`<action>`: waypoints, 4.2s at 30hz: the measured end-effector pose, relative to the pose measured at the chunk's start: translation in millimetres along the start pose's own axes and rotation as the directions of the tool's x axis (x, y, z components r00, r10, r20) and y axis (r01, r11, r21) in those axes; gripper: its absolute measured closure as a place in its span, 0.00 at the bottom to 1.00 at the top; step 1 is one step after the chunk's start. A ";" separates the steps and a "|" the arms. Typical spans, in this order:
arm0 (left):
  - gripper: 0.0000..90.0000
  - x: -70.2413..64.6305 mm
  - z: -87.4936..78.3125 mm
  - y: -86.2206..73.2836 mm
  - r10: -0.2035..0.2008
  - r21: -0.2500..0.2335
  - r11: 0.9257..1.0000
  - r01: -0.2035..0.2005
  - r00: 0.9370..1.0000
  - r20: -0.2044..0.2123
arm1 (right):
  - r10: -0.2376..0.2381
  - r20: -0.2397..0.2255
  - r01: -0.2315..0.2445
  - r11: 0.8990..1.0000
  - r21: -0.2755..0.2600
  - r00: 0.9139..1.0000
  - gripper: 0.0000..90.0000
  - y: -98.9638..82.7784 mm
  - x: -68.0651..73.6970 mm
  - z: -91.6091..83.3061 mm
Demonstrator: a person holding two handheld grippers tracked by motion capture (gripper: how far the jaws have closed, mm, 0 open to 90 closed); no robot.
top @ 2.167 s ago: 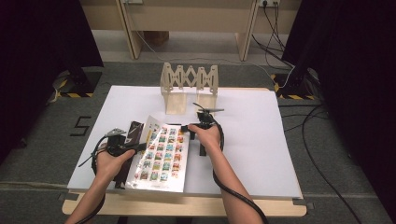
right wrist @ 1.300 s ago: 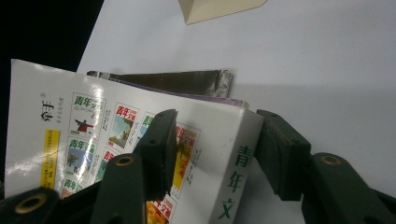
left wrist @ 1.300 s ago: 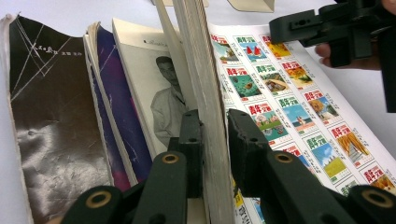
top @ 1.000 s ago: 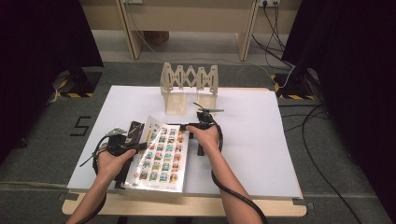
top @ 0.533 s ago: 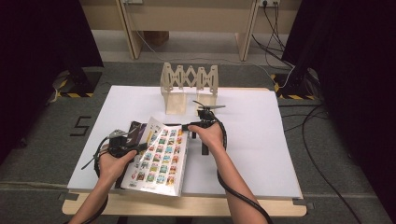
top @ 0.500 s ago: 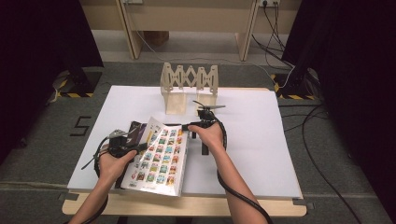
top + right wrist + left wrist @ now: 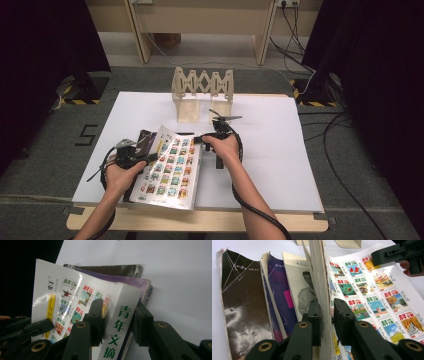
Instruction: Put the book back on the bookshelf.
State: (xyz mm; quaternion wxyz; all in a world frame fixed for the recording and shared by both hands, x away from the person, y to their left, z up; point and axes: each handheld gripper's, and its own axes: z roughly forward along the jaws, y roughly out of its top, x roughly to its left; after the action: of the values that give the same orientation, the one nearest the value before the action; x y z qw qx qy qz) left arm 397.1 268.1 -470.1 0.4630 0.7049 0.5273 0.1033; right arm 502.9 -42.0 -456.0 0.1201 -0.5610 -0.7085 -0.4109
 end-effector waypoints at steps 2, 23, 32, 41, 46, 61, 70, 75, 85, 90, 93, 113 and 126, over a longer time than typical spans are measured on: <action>0.85 0.1 -0.2 -0.6 0.000 -0.003 1.000 0.000 1.000 -0.001 | -0.025 0.010 0.025 1.000 -0.002 1.000 0.72 0.1 2.7 -0.3; 0.61 20.4 -23.5 5.8 -0.024 -0.148 0.989 0.010 0.996 -0.088 | -0.099 0.022 0.101 0.986 -0.133 0.995 0.79 6.6 35.6 -29.3; 0.50 27.5 -16.7 -4.4 0.032 -0.150 0.987 -0.057 0.986 -0.162 | -0.103 0.020 0.105 0.977 -0.183 0.994 0.81 7.5 41.2 -46.0; 0.44 35.7 -22.3 -10.8 0.060 -0.207 0.973 -0.103 0.977 -0.204 | -0.123 0.025 0.126 0.968 -0.218 0.992 0.82 7.0 48.3 -57.2; 0.43 45.9 -24.4 -12.9 0.053 -0.220 0.971 -0.099 0.977 -0.206 | -0.123 0.030 0.126 0.964 -0.234 0.992 0.82 5.8 49.7 -62.8; 0.43 61.6 -23.0 -15.3 0.048 -0.264 0.958 -0.114 0.969 -0.242 | -0.128 0.018 0.128 0.948 -0.290 0.992 0.83 3.7 49.0 -88.6; 0.42 66.1 -21.4 -21.5 0.044 -0.263 0.959 -0.108 0.970 -0.239 | -0.148 0.009 0.143 0.933 -0.330 0.989 0.83 6.0 52.7 -102.4; 0.43 66.9 -21.2 -23.5 0.033 -0.269 0.959 -0.095 0.974 -0.226 | -0.160 0.010 0.152 0.914 -0.377 0.987 0.83 9.1 55.7 -115.8; 0.43 64.5 -20.3 -24.1 0.053 -0.262 0.958 -0.118 0.969 -0.241 | -0.185 0.045 0.185 0.869 -0.459 0.982 0.83 14.7 63.6 -138.2; 0.42 63.5 -19.3 -24.0 0.060 -0.255 0.959 -0.125 0.967 -0.247 | -0.186 0.059 0.191 0.851 -0.490 0.981 0.83 16.8 67.3 -147.9; 0.42 63.2 -18.7 -23.9 0.061 -0.255 0.959 -0.126 0.966 -0.249 | -0.191 0.080 0.205 0.839 -0.503 0.978 0.83 18.0 69.7 -152.0; 0.42 62.0 -18.4 -23.9 0.073 -0.246 0.959 -0.138 0.964 -0.256 | -0.138 0.264 0.284 0.692 -0.663 0.955 0.83 32.6 72.4 -196.2; 0.42 62.1 -18.1 -24.0 0.075 -0.249 0.958 -0.140 0.964 -0.254 | -0.132 0.295 0.306 0.661 -0.685 0.946 0.83 44.5 75.5 -200.1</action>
State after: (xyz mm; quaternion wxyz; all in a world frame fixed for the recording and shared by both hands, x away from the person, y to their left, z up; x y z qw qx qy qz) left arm 396.3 330.4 -499.7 0.4789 0.6466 0.5219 0.2833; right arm 458.7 -131.5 -261.6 -0.2398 -0.5143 -0.5606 -0.6030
